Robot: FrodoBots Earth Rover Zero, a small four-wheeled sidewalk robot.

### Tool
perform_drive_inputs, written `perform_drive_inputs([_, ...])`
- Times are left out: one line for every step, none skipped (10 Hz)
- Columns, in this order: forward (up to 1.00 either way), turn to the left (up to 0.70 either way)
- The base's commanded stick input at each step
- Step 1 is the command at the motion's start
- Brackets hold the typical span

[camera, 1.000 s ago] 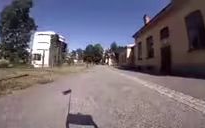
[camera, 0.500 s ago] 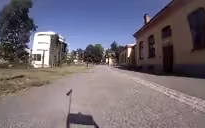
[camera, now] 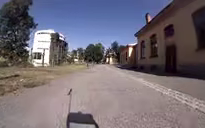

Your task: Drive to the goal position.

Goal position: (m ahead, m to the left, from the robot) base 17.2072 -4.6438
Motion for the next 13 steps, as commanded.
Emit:
perform_drive_inputs([0.7,-0.07])
perform_drive_inputs([0.7,-0.01])
perform_drive_inputs([0.7,0.0])
perform_drive_inputs([0.7,0.0])
perform_drive_inputs([0.7,0.0])
perform_drive_inputs([0.7,0.0])
perform_drive_inputs([0.7,0.0])
perform_drive_inputs([0.7,-0.03])
perform_drive_inputs([0.7,-0.09])
perform_drive_inputs([0.7,-0.14])
perform_drive_inputs([0.7,-0.14])
perform_drive_inputs([0.7,-0.14])
perform_drive_inputs([0.7,-0.06])
